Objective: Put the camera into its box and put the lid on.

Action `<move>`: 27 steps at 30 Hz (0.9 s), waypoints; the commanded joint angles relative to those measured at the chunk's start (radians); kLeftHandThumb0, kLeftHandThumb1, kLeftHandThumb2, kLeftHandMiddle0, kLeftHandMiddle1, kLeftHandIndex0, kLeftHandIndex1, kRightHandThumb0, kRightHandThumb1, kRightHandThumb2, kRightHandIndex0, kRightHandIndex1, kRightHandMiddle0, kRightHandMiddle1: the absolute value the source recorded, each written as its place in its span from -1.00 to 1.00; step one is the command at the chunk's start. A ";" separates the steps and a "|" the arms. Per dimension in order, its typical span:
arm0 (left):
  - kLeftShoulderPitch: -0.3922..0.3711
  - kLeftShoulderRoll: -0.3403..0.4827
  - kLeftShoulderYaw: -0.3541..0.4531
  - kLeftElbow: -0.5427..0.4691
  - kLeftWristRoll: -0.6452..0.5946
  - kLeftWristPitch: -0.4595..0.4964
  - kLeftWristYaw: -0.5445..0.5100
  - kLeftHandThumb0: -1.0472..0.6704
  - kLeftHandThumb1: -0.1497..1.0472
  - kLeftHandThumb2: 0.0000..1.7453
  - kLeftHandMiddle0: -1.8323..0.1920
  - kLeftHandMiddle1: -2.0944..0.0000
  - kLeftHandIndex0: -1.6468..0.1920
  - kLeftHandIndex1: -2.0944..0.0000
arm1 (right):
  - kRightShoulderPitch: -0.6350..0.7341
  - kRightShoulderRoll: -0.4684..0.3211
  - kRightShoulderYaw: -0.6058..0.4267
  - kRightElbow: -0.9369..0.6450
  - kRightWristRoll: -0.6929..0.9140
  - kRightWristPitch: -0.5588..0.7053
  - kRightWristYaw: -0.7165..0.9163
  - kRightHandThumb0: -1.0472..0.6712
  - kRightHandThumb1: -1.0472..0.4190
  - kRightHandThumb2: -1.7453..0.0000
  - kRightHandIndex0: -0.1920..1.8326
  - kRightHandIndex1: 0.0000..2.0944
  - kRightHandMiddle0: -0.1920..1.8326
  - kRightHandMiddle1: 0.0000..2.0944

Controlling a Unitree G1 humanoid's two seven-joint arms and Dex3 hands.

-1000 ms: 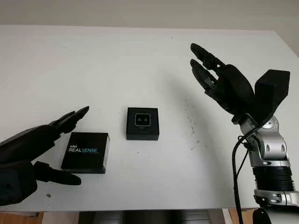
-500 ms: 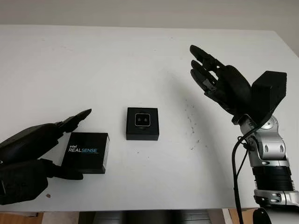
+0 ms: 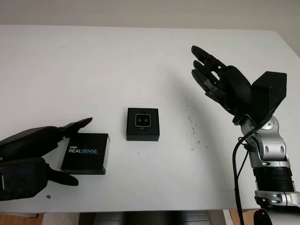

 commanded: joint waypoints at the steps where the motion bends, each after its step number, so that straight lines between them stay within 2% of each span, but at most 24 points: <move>1: -0.009 0.005 -0.016 0.004 0.011 0.003 0.009 -0.57 0.65 -0.94 0.72 0.94 0.88 0.96 | 0.001 0.000 -0.006 -0.017 0.009 -0.004 -0.001 -0.41 -1.00 0.66 -0.76 -0.94 -0.66 -0.93; 7: -0.023 -0.014 -0.043 0.026 0.028 0.000 0.044 -0.58 0.67 -0.94 0.69 0.94 0.86 0.95 | 0.008 -0.007 -0.004 -0.025 0.007 -0.007 -0.002 -0.40 -1.00 0.65 -0.76 -0.94 -0.66 -0.93; 13: -0.013 -0.052 -0.051 0.034 0.037 -0.022 0.110 -0.56 0.69 -0.93 0.57 0.87 0.73 0.90 | 0.010 -0.009 -0.001 -0.017 -0.003 -0.031 -0.001 -0.37 -1.00 0.66 -0.74 -0.94 -0.65 -0.93; 14: -0.010 -0.060 -0.050 0.036 0.036 -0.031 0.122 -0.55 0.69 -0.94 0.57 0.80 0.69 0.90 | 0.010 -0.010 -0.002 -0.015 -0.001 -0.033 0.002 -0.37 -1.00 0.66 -0.74 -0.94 -0.65 -0.93; 15: -0.006 -0.067 -0.050 0.035 0.037 -0.035 0.131 -0.54 0.68 -0.94 0.71 0.48 0.64 0.91 | 0.009 -0.010 -0.002 -0.013 0.001 -0.036 0.005 -0.37 -1.00 0.66 -0.74 -0.94 -0.65 -0.93; 16: -0.003 -0.073 -0.050 0.034 0.035 -0.039 0.138 -0.53 0.68 -0.94 0.78 0.32 0.62 0.91 | 0.008 -0.010 -0.002 -0.012 0.001 -0.037 0.006 -0.37 -1.00 0.66 -0.74 -0.94 -0.65 -0.93; 18: 0.004 -0.081 -0.052 0.034 0.033 -0.045 0.145 -0.51 0.66 -0.94 0.85 0.14 0.58 0.91 | 0.006 -0.010 -0.002 -0.010 -0.001 -0.039 0.005 -0.39 -1.00 0.66 -0.74 -0.94 -0.64 -0.92; 21: 0.008 -0.079 -0.059 0.033 0.035 -0.036 0.134 -0.51 0.66 -0.94 0.89 0.05 0.55 0.91 | 0.005 -0.009 -0.005 -0.008 -0.001 -0.039 0.002 -0.40 -1.00 0.68 -0.74 -0.94 -0.63 -0.92; 27: 0.006 -0.072 -0.075 0.035 0.034 -0.025 0.112 -0.51 0.64 -0.94 0.86 0.07 0.53 0.91 | 0.006 -0.011 -0.005 -0.015 -0.008 -0.044 -0.001 -0.38 -1.00 0.66 -0.73 -0.94 -0.65 -0.93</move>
